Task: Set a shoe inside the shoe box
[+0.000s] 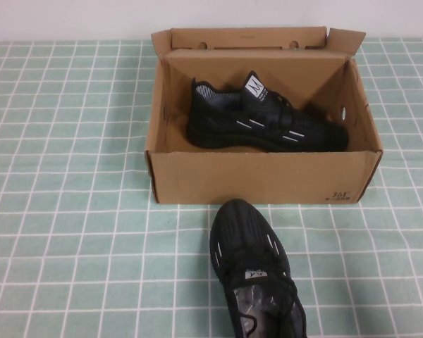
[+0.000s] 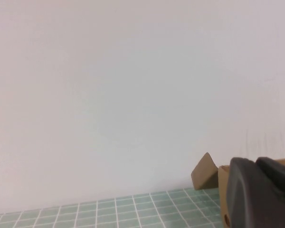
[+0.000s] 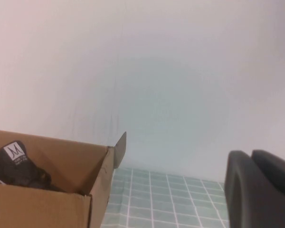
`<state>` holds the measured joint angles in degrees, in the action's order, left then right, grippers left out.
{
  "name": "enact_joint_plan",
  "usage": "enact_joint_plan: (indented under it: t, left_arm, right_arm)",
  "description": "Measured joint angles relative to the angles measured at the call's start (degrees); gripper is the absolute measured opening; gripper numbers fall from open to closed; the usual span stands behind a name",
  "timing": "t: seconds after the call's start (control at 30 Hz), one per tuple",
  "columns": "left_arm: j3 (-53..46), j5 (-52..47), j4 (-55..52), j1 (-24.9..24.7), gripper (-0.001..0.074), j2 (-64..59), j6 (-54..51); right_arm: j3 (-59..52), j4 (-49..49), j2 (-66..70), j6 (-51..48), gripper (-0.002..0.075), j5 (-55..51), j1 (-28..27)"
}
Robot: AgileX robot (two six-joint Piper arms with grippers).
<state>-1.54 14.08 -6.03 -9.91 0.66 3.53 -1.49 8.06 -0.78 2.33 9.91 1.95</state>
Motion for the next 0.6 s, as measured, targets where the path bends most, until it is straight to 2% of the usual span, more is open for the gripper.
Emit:
enact_joint_plan:
  t: [0.23,0.4,0.6]
  left_arm:
    - [0.0,2.5,0.0,0.0,-0.0005,0.0,-0.6]
    - [0.0,13.2,0.9,0.0,-0.0005,0.0,-0.1]
    - [0.0,24.4,7.8,0.0,-0.0005,0.0,2.2]
  right_arm:
    - [0.0,0.0,0.0,0.4,-0.0008,2.3,0.0]
    - [0.0,0.0,0.0,1.1,-0.0008,12.6,0.0]
    - [0.0,-3.8,0.0,5.1,-0.0008,27.7,0.0]
